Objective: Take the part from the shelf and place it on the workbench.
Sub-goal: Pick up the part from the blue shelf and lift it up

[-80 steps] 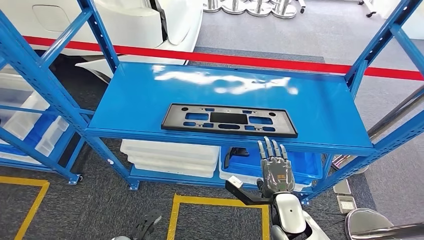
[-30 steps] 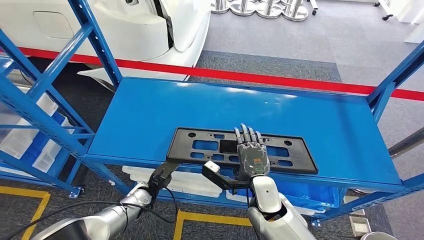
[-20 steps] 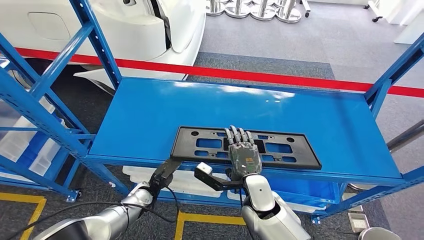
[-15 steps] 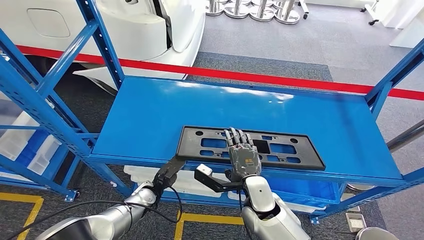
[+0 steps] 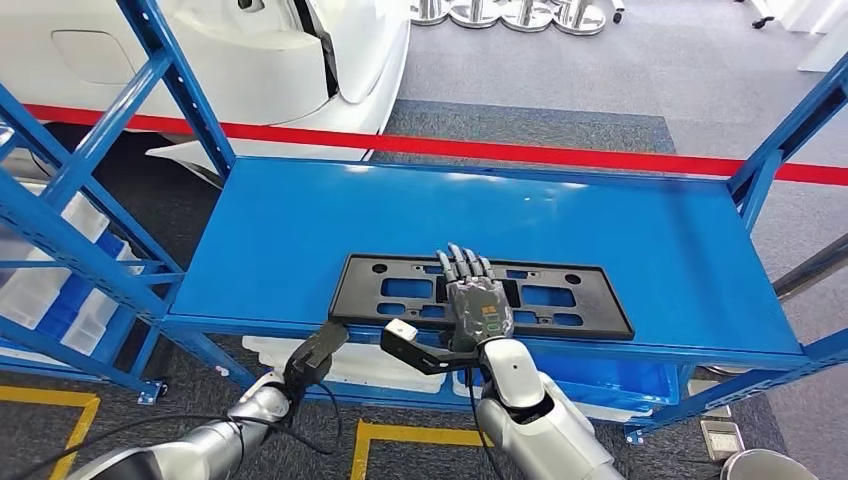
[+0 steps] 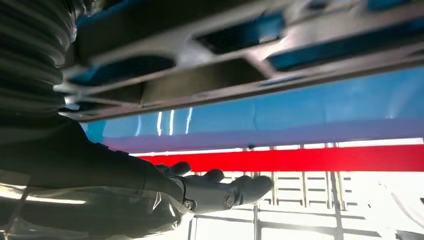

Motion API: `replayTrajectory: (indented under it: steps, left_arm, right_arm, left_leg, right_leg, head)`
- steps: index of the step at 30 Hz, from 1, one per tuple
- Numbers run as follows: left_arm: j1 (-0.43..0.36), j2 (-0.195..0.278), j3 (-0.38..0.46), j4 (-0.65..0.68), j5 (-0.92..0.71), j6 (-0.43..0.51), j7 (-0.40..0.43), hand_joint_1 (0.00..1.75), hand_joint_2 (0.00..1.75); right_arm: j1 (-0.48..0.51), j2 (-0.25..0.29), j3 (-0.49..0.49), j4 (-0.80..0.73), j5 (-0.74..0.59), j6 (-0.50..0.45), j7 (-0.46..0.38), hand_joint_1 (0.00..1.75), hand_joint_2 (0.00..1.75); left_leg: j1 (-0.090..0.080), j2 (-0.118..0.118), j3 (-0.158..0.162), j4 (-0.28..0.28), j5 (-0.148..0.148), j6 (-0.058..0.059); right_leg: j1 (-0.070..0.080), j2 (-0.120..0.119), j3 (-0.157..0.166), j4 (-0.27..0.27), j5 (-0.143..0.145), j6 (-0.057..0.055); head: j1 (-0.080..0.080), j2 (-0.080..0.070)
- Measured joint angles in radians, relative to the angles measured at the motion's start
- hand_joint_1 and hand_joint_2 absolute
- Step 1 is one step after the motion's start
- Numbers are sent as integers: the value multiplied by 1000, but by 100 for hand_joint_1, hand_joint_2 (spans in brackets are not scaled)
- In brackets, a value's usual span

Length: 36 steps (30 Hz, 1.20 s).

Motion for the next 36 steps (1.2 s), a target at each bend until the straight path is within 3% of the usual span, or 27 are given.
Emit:
replayTrajectory:
  steps: [2,3,4,5,7,8,9,12,14,17,18,19,20,22,24,28,30,32,33,34,35,36]
  left_arm:
    - [27,60,41,31,38,-8,-59,0,0]
    - [41,93,52,47,45,-13,-128,0,0]
    - [63,119,60,65,47,-18,-225,0,0]
    - [92,141,69,87,46,-25,-352,0,0]
    - [159,170,89,126,42,-44,-606,0,0]
    - [178,176,98,137,38,-53,-675,0,0]
    - [185,180,104,145,34,-61,-692,0,0]
    - [173,175,121,166,30,-78,-609,0,0]
    - [163,156,134,179,31,-100,-554,0,0]
    - [127,115,156,196,33,-134,-481,0,0]
    - [114,101,163,202,33,-137,-472,0,0]
    - [104,87,170,207,33,-137,-470,0,0]
    - [99,75,176,211,32,-136,-472,0,0]
    - [96,49,188,219,31,-134,-478,0,0]
    - [94,27,199,228,31,-131,-482,0,0]
    - [93,10,212,240,31,-129,-483,0,0]
    - [91,13,218,243,31,-130,-483,0,0]
    - [91,26,223,244,31,-131,-483,0,0]
    - [92,34,224,244,31,-132,-483,0,0]
    - [93,43,224,245,31,-132,-483,0,0]
    - [94,51,224,246,31,-133,-483,0,0]
    - [94,58,225,246,31,-134,-483,0,0]
  right_arm:
    - [8,-49,-5,-8,-24,-2,-10,0,175]
    - [12,-67,-8,-13,-30,-2,-13,0,175]
    - [15,-79,-9,-19,-32,-2,-13,0,175]
    - [16,-86,-11,-29,-32,-1,-14,0,175]
    - [14,-93,-15,-56,-29,3,-12,0,175]
    - [10,-96,-18,-71,-26,6,-11,0,175]
    - [7,-99,-22,-85,-22,9,-11,0,175]
    - [13,-107,-28,-108,-15,16,-13,0,175]
    - [22,-115,-28,-114,-13,21,-20,0,175]
    - [21,-121,-28,-117,-12,27,-27,0,175]
    - [23,-122,-28,-117,-13,28,-27,0,175]
    - [26,-123,-28,-117,-13,29,-27,0,175]
    - [28,-125,-28,-118,-13,29,-27,0,175]
    - [28,-129,-29,-118,-13,30,-27,0,175]
    - [26,-132,-29,-118,-14,30,-27,0,175]
    - [25,-134,-29,-120,-14,30,-28,0,175]
    - [23,-134,-29,-123,-14,30,-28,0,175]
    - [24,-133,-28,-123,-14,30,-28,0,175]
    - [26,-133,-28,-123,-14,30,-28,0,175]
    - [28,-133,-28,-123,-14,30,-28,0,175]
    - [28,-133,-27,-123,-14,30,-28,0,175]
    - [29,-133,-27,-123,-14,30,-28,0,175]
  left_leg:
    - [-6,-1,-56,124,-50,-4]
    - [-5,1,-76,162,-59,-7]
    - [-3,3,-77,162,-52,-9]
    - [0,6,-57,122,-32,-10]
    - [-2,8,16,-18,10,-2]
    - [-5,8,42,-72,27,4]
    - [-8,7,52,-102,39,10]
    - [-8,4,43,-112,73,25]
    - [-2,3,45,-121,89,33]
    - [2,-3,39,-124,96,37]
    - [4,-7,38,-124,96,36]
    - [6,-11,38,-123,95,33]
    - [9,-15,40,-123,93,30]
    - [15,-21,44,-121,87,19]
    - [17,-26,43,-121,84,3]
    - [18,-27,41,-127,82,-24]
    - [14,-14,9,-55,39,-25]
    - [6,-5,-66,93,-25,-18]
    - [3,-5,-99,155,-43,-16]
    - [1,-5,-119,185,-43,-14]
    - [-1,-5,-117,172,-23,-11]
    - [-2,-5,-97,124,11,-8]
  right_leg:
    - [-6,-22,39,-17,-11,-5]
    - [-10,-31,52,-20,-17,-5]
    - [-13,-33,58,-20,-21,-4]
    - [-15,-28,57,-16,-25,-2]
    - [-14,-4,43,4,-28,5]
    - [-13,5,29,17,-30,11]
    - [-11,10,18,29,-31,17]
    - [-12,10,2,38,-30,34]
    - [-14,10,-17,77,-56,47]
    - [-24,12,-104,264,-151,65]
    - [-29,12,-127,315,-167,69]
    - [-33,12,-134,331,-164,72]
    - [-37,12,-121,305,-142,74]
    - [-43,11,-56,169,-75,77]
    - [-42,11,-2,63,-44,72]
    - [-37,8,9,42,-47,41]
    - [-36,4,16,33,-45,25]
    - [-28,2,19,30,-48,14]
    - [-24,1,21,30,-49,11]
    - [-20,2,22,30,-51,8]
    - [-17,2,25,31,-53,7]
    - [-15,4,28,32,-55,7]
  head:
    - [-5,0]
    - [-4,0]
    - [-3,0]
    - [-3,0]
    - [-6,0]
    - [-6,0]
    - [-7,0]
    - [-6,0]
    - [-3,0]
    - [2,0]
    - [2,0]
    - [2,0]
    - [2,0]
    - [3,0]
    - [3,0]
    - [-1,0]
    - [-5,0]
    - [-8,0]
    - [-8,0]
    - [-8,0]
    - [-8,0]
    - [-8,0]
